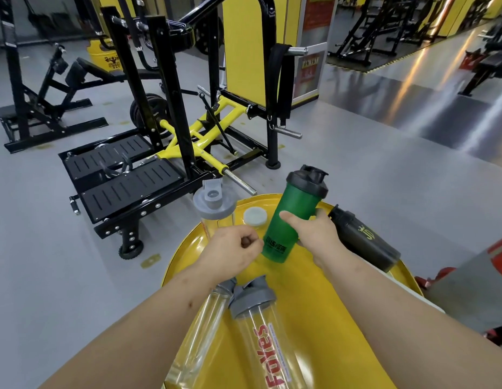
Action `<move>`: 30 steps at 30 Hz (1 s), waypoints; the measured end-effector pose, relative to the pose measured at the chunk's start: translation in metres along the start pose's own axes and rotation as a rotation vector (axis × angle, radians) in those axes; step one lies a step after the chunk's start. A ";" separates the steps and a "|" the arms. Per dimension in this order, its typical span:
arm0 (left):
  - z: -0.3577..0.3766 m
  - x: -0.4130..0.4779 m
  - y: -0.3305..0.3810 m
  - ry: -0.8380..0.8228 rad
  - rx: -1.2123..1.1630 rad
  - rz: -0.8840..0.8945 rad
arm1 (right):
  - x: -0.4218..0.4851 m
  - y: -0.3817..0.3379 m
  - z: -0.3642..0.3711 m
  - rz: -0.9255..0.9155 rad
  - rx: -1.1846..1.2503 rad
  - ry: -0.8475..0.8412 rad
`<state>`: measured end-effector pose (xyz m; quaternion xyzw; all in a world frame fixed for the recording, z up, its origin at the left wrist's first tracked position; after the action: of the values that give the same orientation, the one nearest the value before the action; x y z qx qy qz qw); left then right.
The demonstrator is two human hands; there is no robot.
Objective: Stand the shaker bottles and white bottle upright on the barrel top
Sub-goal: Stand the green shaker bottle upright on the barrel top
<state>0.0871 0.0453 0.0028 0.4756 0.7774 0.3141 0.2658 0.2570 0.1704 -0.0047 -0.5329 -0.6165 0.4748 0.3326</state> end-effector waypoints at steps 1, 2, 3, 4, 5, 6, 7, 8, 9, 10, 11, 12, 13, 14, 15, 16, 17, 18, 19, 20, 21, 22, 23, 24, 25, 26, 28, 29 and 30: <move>0.002 0.002 -0.001 -0.009 -0.002 -0.011 | -0.001 -0.002 -0.002 -0.025 -0.030 -0.001; 0.004 0.004 -0.001 -0.013 -0.005 -0.020 | -0.001 -0.003 -0.003 -0.052 -0.054 -0.003; 0.006 0.006 -0.001 -0.013 -0.006 -0.025 | -0.001 -0.003 -0.005 -0.078 -0.069 -0.006; 0.008 0.007 -0.001 -0.012 -0.003 -0.027 | -0.001 -0.005 -0.007 -0.105 -0.075 -0.013; 0.010 0.008 -0.001 -0.011 0.001 -0.028 | -0.001 -0.006 -0.008 -0.128 -0.078 -0.022; 0.011 0.009 -0.001 -0.009 0.008 -0.029 | -0.002 -0.006 -0.009 -0.152 -0.085 -0.033; 0.013 0.010 0.000 -0.007 0.012 -0.032 | -0.002 -0.006 -0.009 -0.172 -0.100 -0.047; 0.013 0.011 0.000 -0.005 0.013 -0.036 | -0.003 -0.006 -0.009 -0.194 -0.119 -0.064; 0.015 0.012 0.000 -0.007 0.010 -0.044 | -0.004 -0.006 -0.008 -0.213 -0.139 -0.080; 0.016 0.014 0.000 -0.012 0.006 -0.051 | -0.005 -0.005 -0.007 -0.229 -0.157 -0.093; 0.017 0.015 0.001 -0.022 0.006 -0.062 | -0.006 -0.005 -0.006 -0.245 -0.174 -0.103; 0.018 0.017 0.001 -0.038 0.010 -0.076 | -0.007 -0.003 -0.004 -0.261 -0.190 -0.108; 0.019 0.018 0.002 -0.054 0.017 -0.090 | -0.007 -0.003 -0.003 -0.276 -0.203 -0.111; 0.020 0.019 0.003 -0.067 0.021 -0.105 | -0.008 -0.003 -0.002 -0.286 -0.209 -0.113; 0.021 0.020 0.003 -0.079 0.020 -0.118 | -0.008 -0.002 -0.001 -0.294 -0.209 -0.115; 0.022 0.021 0.003 -0.092 0.018 -0.126 | -0.009 -0.001 -0.001 -0.298 -0.205 -0.120; 0.023 0.021 0.004 -0.108 0.020 -0.128 | -0.010 0.000 -0.001 -0.300 -0.199 -0.126; 0.024 0.021 0.005 -0.123 0.022 -0.124 | -0.010 0.001 -0.001 -0.303 -0.195 -0.132; 0.026 0.021 0.005 -0.139 0.022 -0.120 | -0.011 0.002 -0.001 -0.306 -0.192 -0.137; 0.027 0.021 0.005 -0.154 0.019 -0.117 | -0.011 0.003 -0.001 -0.306 -0.189 -0.141; 0.028 0.021 0.006 -0.169 0.014 -0.115 | -0.012 0.004 -0.001 -0.305 -0.186 -0.143; 0.028 0.020 0.006 -0.182 0.005 -0.114 | -0.013 0.004 -0.001 -0.305 -0.184 -0.145; 0.029 0.021 0.006 -0.196 -0.007 -0.111 | -0.013 0.004 -0.001 -0.305 -0.182 -0.146; 0.029 0.021 0.006 -0.209 -0.022 -0.105 | -0.014 0.005 -0.002 -0.307 -0.182 -0.147; 0.030 0.021 0.006 -0.222 -0.040 -0.097 | -0.015 0.006 -0.002 -0.312 -0.183 -0.148; 0.030 0.021 0.007 -0.232 -0.055 -0.087 | -0.015 0.007 -0.002 -0.315 -0.185 -0.152; 0.031 0.020 0.007 -0.246 -0.070 -0.073 | -0.015 0.010 -0.003 -0.313 -0.198 -0.166; 0.031 0.020 0.007 -0.251 -0.074 -0.071 | -0.014 0.012 -0.003 -0.308 -0.212 -0.177; 0.031 0.020 0.007 -0.254 -0.073 -0.069 | -0.014 0.013 -0.004 -0.300 -0.229 -0.188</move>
<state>0.1053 0.0730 -0.0149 0.4747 0.7413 0.2704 0.3899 0.2677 0.1573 -0.0146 -0.4226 -0.7672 0.3945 0.2779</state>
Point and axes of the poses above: each hand's wrist, its own x-axis towards the middle knuckle, its own z-axis out of the palm, y = z × x, the point moved 3 cm from there along x, towards the middle knuckle, and after that the axes turned 11 degrees about -z, right-handed, at the moved point
